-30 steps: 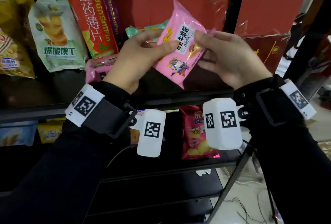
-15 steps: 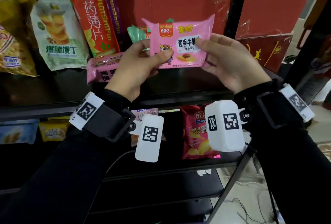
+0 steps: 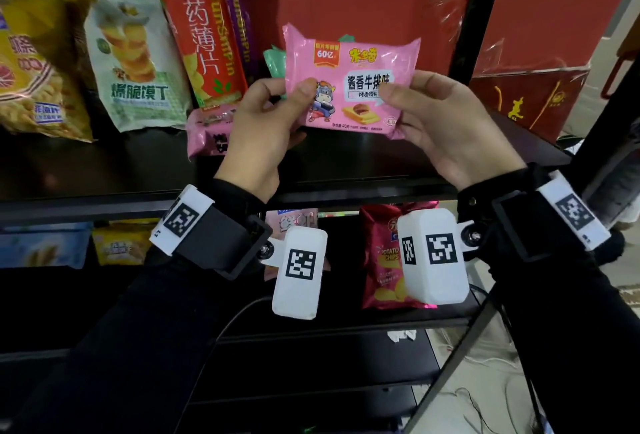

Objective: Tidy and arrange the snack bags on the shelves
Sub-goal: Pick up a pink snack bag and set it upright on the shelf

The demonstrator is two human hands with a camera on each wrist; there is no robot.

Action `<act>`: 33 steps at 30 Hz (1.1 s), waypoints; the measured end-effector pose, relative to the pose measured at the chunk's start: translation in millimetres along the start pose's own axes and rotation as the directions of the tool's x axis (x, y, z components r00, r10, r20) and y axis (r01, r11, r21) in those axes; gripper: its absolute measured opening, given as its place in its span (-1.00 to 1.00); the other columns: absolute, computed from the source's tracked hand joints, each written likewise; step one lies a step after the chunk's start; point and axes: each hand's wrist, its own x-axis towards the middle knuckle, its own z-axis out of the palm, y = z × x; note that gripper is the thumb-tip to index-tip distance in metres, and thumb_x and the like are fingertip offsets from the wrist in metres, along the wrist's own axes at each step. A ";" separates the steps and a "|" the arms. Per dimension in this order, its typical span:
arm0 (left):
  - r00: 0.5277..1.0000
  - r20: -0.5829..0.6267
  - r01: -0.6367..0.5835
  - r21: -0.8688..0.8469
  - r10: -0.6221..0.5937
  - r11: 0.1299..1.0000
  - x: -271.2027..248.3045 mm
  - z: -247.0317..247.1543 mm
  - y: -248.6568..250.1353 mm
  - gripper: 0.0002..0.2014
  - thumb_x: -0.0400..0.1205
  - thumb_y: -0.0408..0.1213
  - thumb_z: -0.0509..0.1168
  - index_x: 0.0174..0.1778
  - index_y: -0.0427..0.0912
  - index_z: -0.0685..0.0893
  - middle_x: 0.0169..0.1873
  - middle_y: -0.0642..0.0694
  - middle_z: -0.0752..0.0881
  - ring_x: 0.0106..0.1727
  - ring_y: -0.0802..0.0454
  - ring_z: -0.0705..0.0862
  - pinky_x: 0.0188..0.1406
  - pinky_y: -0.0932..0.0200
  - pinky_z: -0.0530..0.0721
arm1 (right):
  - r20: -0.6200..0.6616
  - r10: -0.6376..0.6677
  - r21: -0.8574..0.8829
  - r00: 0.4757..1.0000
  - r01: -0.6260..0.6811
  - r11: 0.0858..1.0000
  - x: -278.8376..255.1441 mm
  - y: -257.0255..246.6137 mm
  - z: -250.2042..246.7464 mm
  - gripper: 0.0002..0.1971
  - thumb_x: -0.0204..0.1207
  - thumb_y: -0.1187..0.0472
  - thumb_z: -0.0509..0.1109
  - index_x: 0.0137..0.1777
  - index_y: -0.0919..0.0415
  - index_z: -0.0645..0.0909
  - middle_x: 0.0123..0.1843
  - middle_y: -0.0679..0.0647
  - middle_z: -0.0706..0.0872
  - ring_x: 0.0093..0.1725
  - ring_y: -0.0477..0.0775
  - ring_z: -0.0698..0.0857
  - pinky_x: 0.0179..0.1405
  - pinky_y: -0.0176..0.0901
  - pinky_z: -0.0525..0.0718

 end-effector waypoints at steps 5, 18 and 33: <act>0.999 0.036 -0.014 -0.010 0.014 1.000 -1.2 -1.3 -0.9 -0.81 0.57 -0.10 0.43 -0.21 0.00 0.53 -0.22 0.09 0.77 -0.20 0.21 0.74 -0.28 0.32 0.67 | -0.124 -0.052 -0.144 0.991 0.034 0.989 2.0 -0.3 -5.0 -0.83 0.44 0.25 0.54 -0.05 0.19 0.61 -0.09 0.09 0.81 -0.17 0.03 0.81 -0.18 -0.10 0.77; 0.995 0.013 -0.103 0.046 0.102 0.994 4.1 -1.9 -2.6 -0.86 0.66 -0.26 0.34 -0.19 -0.02 0.55 -0.25 0.05 0.71 -0.15 0.09 0.71 -0.30 0.25 0.59 | -0.166 -0.043 -0.160 0.985 0.016 0.987 12.9 -11.5 -11.9 -0.83 0.45 0.31 0.52 0.00 0.27 0.62 0.02 0.25 0.79 -0.08 0.19 0.79 -0.06 0.05 0.73; 0.885 0.334 -0.456 0.762 0.323 0.460 -15.4 -5.3 -22.8 -0.90 0.65 -0.21 0.30 -0.02 0.00 0.72 -0.20 0.09 0.76 -0.15 0.05 0.72 -0.14 0.04 0.69 | -0.378 -0.072 -0.272 0.923 -0.036 0.962 154.0 -29.2 -77.8 -0.79 0.44 0.42 0.50 0.06 0.41 0.67 0.07 0.37 0.77 -0.03 0.29 0.81 0.04 0.21 0.76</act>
